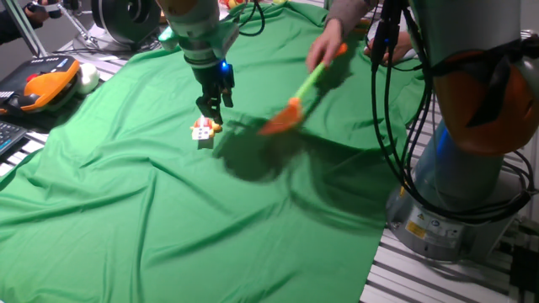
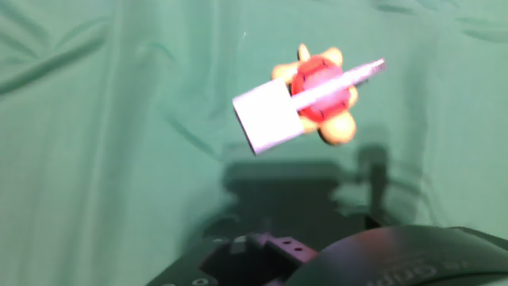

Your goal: Grasp the moving object

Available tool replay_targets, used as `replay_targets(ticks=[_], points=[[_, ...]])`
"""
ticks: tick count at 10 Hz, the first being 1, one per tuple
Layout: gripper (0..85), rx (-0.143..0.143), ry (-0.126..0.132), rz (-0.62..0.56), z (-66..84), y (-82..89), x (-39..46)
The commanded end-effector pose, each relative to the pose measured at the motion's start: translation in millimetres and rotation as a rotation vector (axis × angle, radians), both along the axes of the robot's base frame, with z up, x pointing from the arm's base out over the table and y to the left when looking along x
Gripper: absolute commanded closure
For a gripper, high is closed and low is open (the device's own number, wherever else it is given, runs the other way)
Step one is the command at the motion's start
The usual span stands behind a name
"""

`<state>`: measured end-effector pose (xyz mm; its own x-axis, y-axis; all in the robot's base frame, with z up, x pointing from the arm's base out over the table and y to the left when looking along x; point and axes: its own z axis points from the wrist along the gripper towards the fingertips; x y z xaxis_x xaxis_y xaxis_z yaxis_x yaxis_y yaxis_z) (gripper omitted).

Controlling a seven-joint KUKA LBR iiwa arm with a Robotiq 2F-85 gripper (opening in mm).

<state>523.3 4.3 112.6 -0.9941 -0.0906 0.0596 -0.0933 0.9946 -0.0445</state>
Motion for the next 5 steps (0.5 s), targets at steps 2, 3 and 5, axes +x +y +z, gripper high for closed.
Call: replay_targets(ticks=[2, 3, 5], points=[[17.0, 0.006, -0.002, -0.009, -2.7, -0.7, 9.6], [17.0, 0.006, -0.001, -0.009, -4.2, -1.7, 14.3], [17.0, 0.002, -0.007, -0.011, -12.5, -7.3, 21.4]])
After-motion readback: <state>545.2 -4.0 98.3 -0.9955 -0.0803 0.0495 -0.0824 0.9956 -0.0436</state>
